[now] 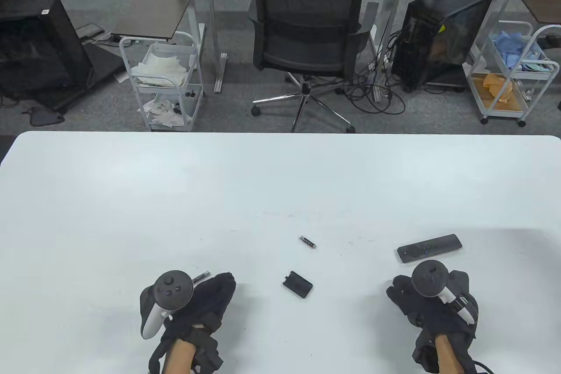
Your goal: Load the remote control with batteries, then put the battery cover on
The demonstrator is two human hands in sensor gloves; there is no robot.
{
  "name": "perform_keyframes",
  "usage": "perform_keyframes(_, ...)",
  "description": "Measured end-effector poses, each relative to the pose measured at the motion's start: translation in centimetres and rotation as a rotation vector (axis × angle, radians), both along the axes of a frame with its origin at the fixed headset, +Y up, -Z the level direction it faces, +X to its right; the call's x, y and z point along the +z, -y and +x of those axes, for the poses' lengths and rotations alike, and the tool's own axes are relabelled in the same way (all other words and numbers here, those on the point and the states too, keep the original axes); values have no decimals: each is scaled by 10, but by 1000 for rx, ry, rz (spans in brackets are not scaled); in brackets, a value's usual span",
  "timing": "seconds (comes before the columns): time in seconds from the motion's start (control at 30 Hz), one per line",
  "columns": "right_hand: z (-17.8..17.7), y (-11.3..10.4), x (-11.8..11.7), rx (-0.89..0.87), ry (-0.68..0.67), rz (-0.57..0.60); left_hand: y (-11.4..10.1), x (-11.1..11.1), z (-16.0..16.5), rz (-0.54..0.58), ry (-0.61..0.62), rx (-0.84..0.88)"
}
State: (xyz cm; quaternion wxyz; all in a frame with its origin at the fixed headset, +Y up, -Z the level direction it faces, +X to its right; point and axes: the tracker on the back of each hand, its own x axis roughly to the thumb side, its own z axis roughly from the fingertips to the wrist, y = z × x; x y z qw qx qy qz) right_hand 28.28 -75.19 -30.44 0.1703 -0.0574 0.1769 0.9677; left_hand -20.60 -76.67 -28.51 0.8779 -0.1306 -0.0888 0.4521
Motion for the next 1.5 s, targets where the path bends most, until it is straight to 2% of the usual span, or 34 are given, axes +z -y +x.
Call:
perform_keyframes(0.43,12,-2,0,-68,51,30,-3,1,6,16,33,-1)
perform_keyframes(0.6,38,-7,4,-173,217,70,-3,2,6,21,32,2)
perform_keyframes(0.7,52,-11,10,-199,343,146,-3,2,6,25,31,7)
perform_keyframes(0.8,59,-11,5,-216,455,182,-4,2,6,23,36,7)
perform_keyframes(0.87,61,-14,-4,-138,499,179,-4,2,6,21,37,7)
perform_keyframes(0.97,64,-17,-22,26,580,101,-4,3,5,24,37,5)
perform_keyframes(1.13,58,-24,-45,182,649,34,-2,3,3,12,28,7)
perform_keyframes(1.23,50,-21,-58,243,666,-86,0,3,1,-1,21,15)
perform_keyframes(1.33,43,-18,-68,332,687,-83,1,3,-1,-4,16,19)
perform_keyframes(1.5,27,-10,-86,580,688,-60,2,2,3,-23,40,21)
